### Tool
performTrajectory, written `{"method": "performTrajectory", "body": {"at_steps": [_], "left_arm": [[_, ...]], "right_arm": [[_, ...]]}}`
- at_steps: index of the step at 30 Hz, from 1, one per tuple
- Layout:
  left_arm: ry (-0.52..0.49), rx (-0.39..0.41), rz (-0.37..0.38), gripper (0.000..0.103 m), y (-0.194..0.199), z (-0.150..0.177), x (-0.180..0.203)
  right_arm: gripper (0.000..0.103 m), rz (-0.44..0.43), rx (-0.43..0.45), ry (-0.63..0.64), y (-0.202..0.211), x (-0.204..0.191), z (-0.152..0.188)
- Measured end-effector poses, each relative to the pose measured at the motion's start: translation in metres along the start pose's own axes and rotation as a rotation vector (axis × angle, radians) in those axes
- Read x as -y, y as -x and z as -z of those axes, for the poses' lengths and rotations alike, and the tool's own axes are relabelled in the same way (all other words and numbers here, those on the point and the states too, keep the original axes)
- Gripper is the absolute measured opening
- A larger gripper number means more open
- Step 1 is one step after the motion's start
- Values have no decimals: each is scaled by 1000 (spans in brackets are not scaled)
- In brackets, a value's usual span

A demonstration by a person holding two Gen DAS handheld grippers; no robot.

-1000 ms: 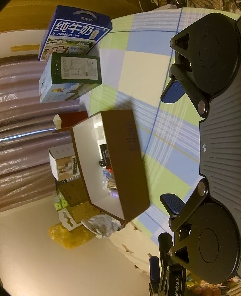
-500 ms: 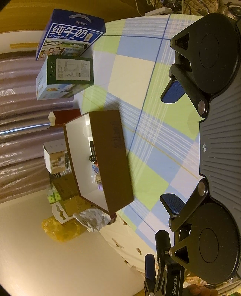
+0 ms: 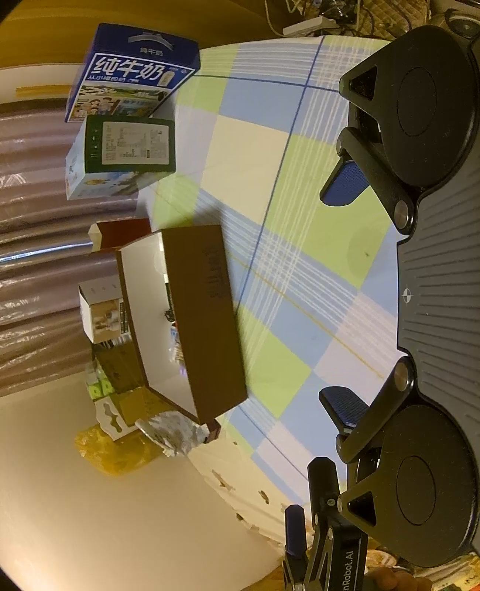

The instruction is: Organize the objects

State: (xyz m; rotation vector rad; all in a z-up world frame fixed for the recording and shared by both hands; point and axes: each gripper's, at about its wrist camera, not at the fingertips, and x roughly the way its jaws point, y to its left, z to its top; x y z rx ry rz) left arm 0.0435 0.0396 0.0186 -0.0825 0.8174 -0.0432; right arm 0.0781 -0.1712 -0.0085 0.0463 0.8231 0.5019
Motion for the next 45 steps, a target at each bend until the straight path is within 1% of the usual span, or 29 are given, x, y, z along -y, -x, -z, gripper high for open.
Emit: {"method": "performTrajectory", "body": {"at_steps": [8,14,30,45], "left_arm": [[22,-20,-18,102,0,12,4],[34,-21,-34,102,1,15,4],[38,-22,-43,102,0,13,3],[39,-26,-49,102,-7,9,-7]], "right_arm": [[101,-13,-20,10,-2,6,6],[101,-25,-26,20,-2,5,7],[101,-24,-40,20,-7,3,8],[101,-24,-52,17,-17,1,3]]}}
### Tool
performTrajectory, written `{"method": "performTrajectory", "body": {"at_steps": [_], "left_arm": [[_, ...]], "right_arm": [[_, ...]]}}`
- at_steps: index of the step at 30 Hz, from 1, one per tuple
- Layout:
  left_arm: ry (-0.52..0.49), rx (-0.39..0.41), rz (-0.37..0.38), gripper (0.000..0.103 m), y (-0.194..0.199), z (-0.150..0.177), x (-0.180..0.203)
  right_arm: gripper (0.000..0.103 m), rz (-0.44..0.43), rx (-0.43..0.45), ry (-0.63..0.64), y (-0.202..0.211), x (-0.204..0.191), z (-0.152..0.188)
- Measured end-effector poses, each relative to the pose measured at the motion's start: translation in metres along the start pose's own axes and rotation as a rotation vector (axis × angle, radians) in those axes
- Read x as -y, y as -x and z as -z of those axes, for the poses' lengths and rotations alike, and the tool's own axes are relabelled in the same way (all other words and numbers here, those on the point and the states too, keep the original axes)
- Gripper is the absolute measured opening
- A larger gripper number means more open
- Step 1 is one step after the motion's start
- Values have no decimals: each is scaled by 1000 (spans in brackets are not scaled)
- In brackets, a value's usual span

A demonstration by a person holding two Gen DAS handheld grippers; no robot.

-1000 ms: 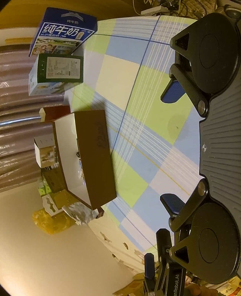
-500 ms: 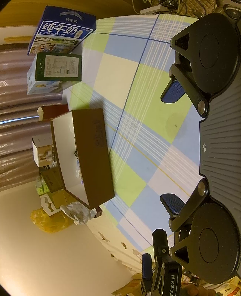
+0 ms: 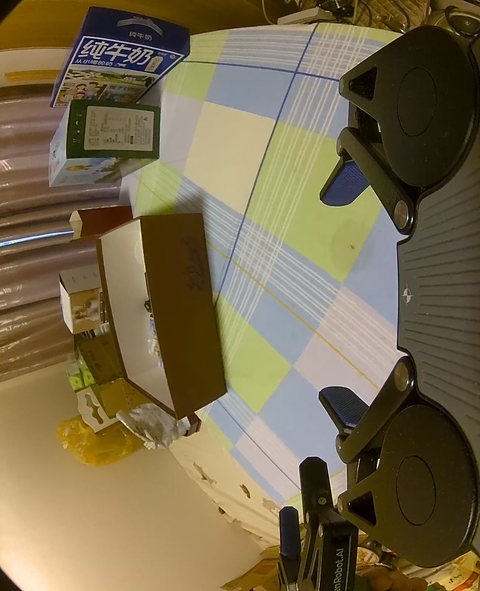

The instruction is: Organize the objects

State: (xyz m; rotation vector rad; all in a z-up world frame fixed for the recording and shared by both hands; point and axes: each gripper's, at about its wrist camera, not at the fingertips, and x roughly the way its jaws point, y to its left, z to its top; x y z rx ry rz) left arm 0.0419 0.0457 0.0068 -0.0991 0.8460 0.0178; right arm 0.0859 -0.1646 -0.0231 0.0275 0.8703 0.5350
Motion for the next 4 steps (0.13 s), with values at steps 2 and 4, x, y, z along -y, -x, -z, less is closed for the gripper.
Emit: {"method": "performTrajectory", "body": {"at_steps": [2,4], "left_arm": [[-1,0,-4,102,-1,-3,-1],[-3,1,-6,102,-2,-5,-2]], "right_arm": [[101,0,-1,-1,-1,0,0],[101,-1,-2,-2,-2,-1,-1]]}}
